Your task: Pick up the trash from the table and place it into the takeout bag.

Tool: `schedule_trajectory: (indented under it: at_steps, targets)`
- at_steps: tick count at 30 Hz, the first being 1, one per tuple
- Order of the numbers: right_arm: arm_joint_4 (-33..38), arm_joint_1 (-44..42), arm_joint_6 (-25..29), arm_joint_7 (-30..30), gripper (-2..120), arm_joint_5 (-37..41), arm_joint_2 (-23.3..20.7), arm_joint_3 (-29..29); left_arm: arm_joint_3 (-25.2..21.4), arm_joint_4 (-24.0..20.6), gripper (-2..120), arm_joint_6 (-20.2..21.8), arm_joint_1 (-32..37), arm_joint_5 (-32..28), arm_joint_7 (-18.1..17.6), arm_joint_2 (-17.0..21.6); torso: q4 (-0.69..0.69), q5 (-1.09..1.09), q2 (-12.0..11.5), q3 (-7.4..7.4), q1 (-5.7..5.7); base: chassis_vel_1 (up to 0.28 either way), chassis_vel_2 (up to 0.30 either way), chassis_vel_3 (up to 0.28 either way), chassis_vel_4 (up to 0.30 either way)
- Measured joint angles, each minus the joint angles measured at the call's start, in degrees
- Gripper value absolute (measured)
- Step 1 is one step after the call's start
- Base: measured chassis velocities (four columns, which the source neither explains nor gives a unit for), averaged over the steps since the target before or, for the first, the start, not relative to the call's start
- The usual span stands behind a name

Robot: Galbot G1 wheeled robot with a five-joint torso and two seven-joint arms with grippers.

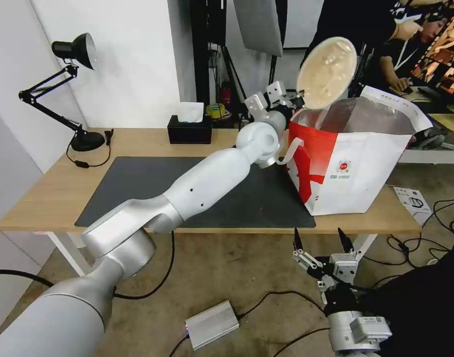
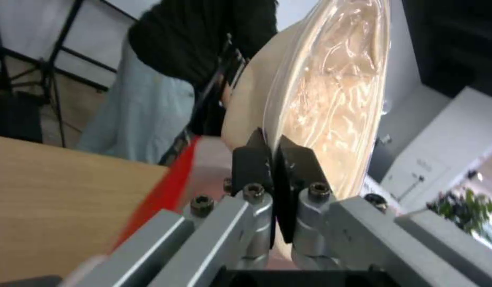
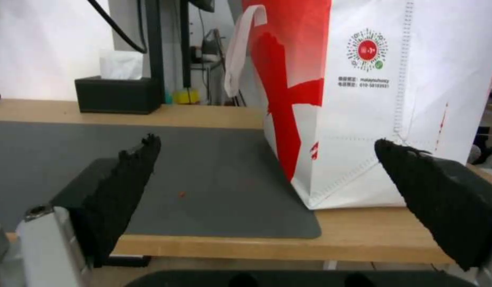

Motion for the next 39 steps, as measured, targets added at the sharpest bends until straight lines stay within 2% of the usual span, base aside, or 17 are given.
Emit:
schedule_trajectory:
  at_steps: [10,17,30,39]
  targets:
    - [0.0,0.0,0.0,0.0,100,0.0,0.0,0.0,2.96,2.51,0,1.09,0.19,1.74,3.07,-0.66,0.0,-0.01,0.0,0.0,0.0,0.0,0.0,0.0,0.0]
    - [0.0,0.0,0.0,0.0,100,0.0,0.0,0.0,3.72,4.38,0,1.93,0.87,4.3,3.43,-0.79,0.0,-0.01,0.0,0.0,-0.01,0.0,0.0,0.0,0.0]
    - [0.0,0.0,0.0,0.0,100,0.0,0.0,0.0,5.62,2.52,0,2.02,1.52,5.93,3.18,0.59,0.0,-0.01,0.0,0.0,0.0,0.0,0.0,0.0,0.0]
    - [0.0,0.0,0.0,0.0,100,0.0,0.0,0.0,7.65,1.36,0,0.96,1.22,11.46,4.33,1.32,0.0,-0.01,0.0,0.0,0.0,0.0,0.0,0.0,0.0]
